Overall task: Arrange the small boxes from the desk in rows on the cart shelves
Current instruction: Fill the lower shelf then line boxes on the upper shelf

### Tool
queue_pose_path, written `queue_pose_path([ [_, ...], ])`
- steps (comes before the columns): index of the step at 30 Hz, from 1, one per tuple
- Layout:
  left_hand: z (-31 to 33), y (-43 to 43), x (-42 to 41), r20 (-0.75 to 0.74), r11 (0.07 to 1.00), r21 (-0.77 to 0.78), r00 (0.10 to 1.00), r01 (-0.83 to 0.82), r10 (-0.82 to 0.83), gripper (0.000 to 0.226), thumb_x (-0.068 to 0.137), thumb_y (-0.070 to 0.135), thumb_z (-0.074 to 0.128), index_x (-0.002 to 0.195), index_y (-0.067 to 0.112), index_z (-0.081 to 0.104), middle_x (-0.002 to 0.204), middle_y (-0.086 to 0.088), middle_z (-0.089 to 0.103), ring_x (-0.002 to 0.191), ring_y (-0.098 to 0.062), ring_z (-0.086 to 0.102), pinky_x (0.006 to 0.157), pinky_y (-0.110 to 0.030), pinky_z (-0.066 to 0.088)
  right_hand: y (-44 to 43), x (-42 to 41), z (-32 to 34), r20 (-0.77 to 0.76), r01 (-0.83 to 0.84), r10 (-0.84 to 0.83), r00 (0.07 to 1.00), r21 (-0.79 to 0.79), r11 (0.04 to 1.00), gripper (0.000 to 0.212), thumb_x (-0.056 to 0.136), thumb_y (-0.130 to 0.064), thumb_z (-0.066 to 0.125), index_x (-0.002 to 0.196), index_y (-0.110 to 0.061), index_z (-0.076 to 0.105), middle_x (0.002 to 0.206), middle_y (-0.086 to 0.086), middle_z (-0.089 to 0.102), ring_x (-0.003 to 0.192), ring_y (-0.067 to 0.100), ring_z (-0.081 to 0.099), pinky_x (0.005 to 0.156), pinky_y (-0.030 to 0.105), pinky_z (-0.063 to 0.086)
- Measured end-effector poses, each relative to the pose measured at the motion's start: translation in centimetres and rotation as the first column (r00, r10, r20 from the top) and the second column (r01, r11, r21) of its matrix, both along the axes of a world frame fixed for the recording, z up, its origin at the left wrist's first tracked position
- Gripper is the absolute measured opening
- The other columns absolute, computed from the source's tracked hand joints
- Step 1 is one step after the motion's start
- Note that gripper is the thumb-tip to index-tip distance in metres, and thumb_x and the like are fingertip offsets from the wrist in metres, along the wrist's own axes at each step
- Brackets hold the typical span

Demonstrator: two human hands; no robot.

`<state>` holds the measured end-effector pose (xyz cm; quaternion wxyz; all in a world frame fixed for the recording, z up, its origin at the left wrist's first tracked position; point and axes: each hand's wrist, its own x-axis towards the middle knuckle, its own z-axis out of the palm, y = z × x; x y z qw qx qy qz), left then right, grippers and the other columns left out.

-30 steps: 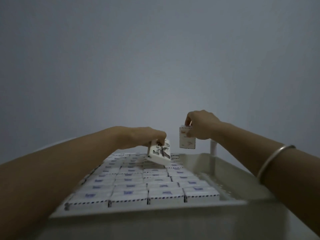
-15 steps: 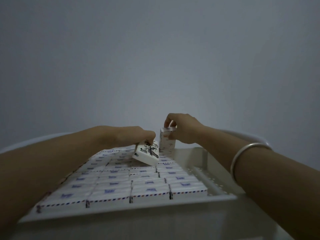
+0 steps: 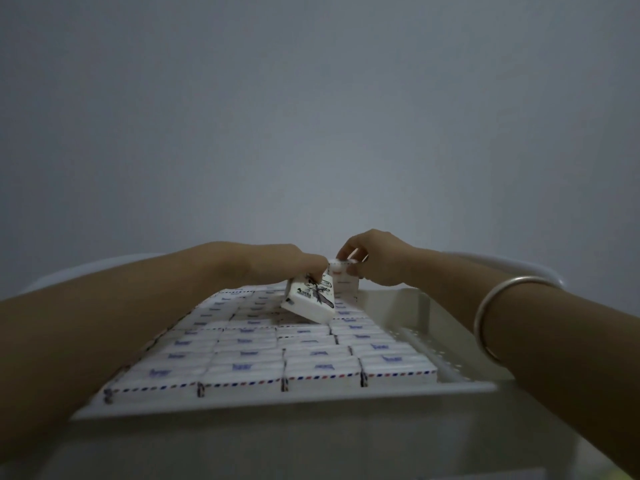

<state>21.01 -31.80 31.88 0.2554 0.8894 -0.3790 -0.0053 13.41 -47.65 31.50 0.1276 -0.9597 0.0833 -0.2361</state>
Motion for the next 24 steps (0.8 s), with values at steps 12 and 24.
queue_pose_path([
  [12,0.0,1.3,-1.6,-0.087,0.994,-0.052,0.991,0.099,-0.104,0.029,0.094,0.023,0.047,0.067,0.017,0.052,0.065,0.004,0.054,0.059,-0.009,0.045,0.059,-0.023,0.031,0.9,-0.3,-0.7,-0.218,0.089,-0.075,0.973,0.056,0.994,0.044,0.089,0.009,0.041,0.115,-0.017,0.067,0.114,0.014,0.066,0.094,0.026,0.067,0.085,0.038,0.057],
  [24,1.1,2.7,-3.6,0.084,0.964,-0.123,0.971,0.234,-0.225,0.045,0.058,0.056,0.041,0.074,0.015,0.053,0.085,-0.009,0.055,0.082,-0.023,0.046,0.081,-0.038,0.039,5.1,-8.6,1.5,0.076,-0.146,0.127,0.989,0.352,0.925,0.028,0.104,-0.023,0.038,0.121,-0.013,0.058,0.108,0.003,0.067,0.092,0.02,0.066,0.069,0.027,0.055],
])
